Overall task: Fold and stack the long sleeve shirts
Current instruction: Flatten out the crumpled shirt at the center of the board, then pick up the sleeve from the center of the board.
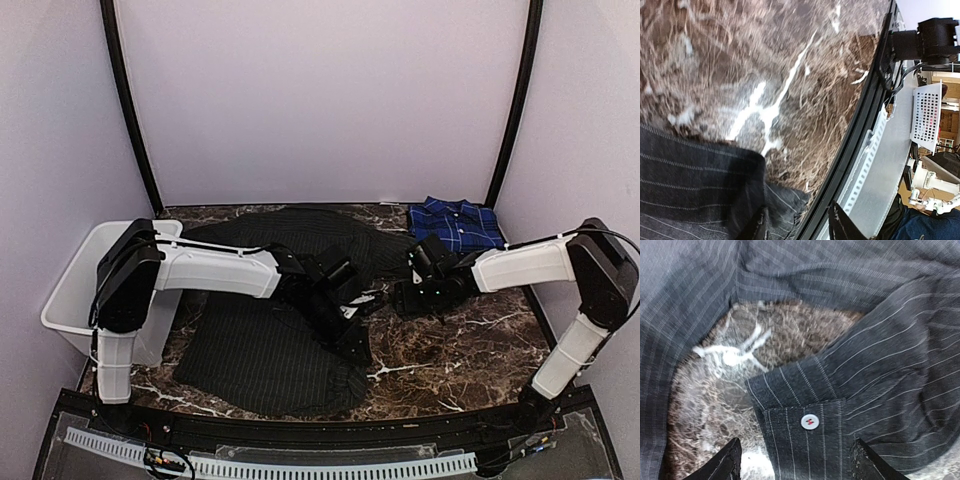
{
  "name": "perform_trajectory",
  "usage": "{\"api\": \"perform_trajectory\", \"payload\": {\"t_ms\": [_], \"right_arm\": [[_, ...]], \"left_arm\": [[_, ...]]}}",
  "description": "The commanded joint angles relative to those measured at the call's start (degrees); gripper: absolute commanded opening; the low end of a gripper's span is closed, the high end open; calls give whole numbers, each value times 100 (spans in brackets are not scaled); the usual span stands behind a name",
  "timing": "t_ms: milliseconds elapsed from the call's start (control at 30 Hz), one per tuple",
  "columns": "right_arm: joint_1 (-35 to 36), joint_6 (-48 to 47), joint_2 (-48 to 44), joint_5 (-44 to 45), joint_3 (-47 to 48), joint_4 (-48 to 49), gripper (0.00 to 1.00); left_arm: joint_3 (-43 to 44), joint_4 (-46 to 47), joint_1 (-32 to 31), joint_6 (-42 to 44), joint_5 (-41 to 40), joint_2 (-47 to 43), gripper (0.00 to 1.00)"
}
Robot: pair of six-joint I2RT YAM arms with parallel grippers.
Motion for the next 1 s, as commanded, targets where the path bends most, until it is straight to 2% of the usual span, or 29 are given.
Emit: {"api": "perform_trajectory", "payload": {"t_ms": [0,100,167,333,500,700,800,967], "right_arm": [[188,39,413,146,163,6,71],[227,237,620,432,85,-170,66],[227,357,708,569,8,-204,58],[227,555,572,947,57,-521,23],[176,486,-237,1695,558,-1329,1],[-205,-139,-1063,2329,1840,-1965,0],[-649,-710,-1061,2371,2602,-1771,0],[-1292,-1488,-643,1944,4156,-1321,0]], "left_arm": [[225,-150,46,12,-138,-441,40],[225,-155,84,-22,-205,-596,40],[227,-168,110,-34,-300,-644,40],[240,-212,251,-124,-482,-703,40],[208,-285,360,-48,-647,-827,39],[141,-443,365,252,-654,-830,38],[127,-408,365,343,-582,-763,35],[157,-347,350,427,-379,-533,28]]}}
